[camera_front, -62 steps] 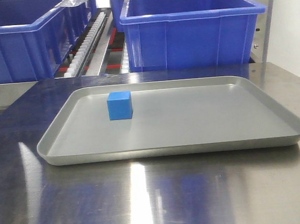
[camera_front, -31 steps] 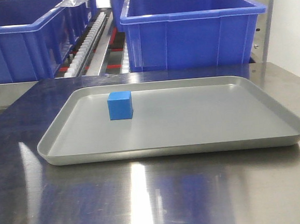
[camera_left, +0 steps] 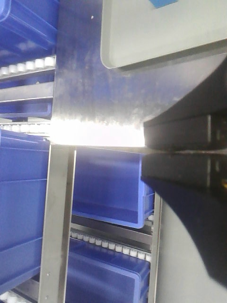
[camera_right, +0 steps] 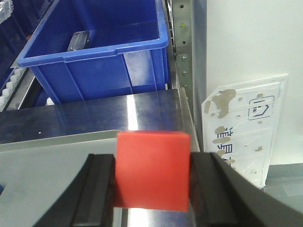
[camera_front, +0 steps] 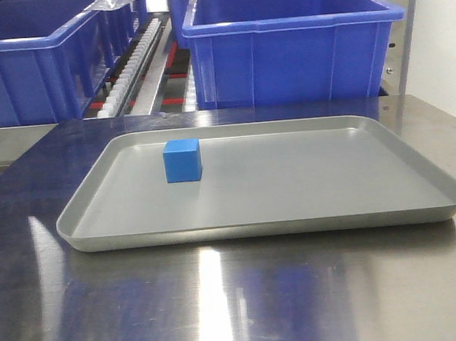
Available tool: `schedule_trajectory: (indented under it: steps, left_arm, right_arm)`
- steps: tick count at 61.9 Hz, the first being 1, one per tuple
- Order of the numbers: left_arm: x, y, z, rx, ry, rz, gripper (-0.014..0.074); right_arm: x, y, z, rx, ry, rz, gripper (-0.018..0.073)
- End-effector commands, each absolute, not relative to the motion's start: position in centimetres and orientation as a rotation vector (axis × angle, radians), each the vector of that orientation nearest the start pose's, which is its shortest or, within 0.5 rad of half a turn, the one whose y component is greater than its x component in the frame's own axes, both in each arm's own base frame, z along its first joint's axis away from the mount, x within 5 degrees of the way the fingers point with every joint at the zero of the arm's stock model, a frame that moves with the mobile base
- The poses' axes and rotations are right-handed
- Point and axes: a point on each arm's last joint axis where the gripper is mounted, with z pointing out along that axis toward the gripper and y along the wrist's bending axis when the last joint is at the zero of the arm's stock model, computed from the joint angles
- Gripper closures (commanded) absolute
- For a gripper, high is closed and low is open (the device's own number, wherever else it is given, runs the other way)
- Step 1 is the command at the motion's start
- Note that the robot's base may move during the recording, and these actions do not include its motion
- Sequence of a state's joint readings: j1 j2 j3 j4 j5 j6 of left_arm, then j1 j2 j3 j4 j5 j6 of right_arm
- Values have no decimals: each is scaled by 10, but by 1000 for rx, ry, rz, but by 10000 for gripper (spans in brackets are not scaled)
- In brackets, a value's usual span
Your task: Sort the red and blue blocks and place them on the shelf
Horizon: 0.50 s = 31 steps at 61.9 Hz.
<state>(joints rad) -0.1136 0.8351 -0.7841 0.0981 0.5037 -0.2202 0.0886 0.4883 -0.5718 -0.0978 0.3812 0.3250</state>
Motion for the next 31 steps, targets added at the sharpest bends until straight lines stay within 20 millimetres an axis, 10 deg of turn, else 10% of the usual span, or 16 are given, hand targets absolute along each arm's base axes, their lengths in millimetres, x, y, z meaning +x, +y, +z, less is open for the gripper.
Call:
schedule_trajectory:
  steps: [1, 11, 31]
  left_arm:
    - [178, -18, 367, -41, 1913, -137, 300]
    - [199, -21, 353, -44, 1981, -141, 11]
    - [255, -72, 349, 96, 2246, -231, 60]
  right_arm:
    - [101, 6, 353, 131, 1656, 198, 501]
    - [101, 6, 353, 131, 1656, 198, 501]
    - [101, 6, 353, 131, 1656, 198, 501]
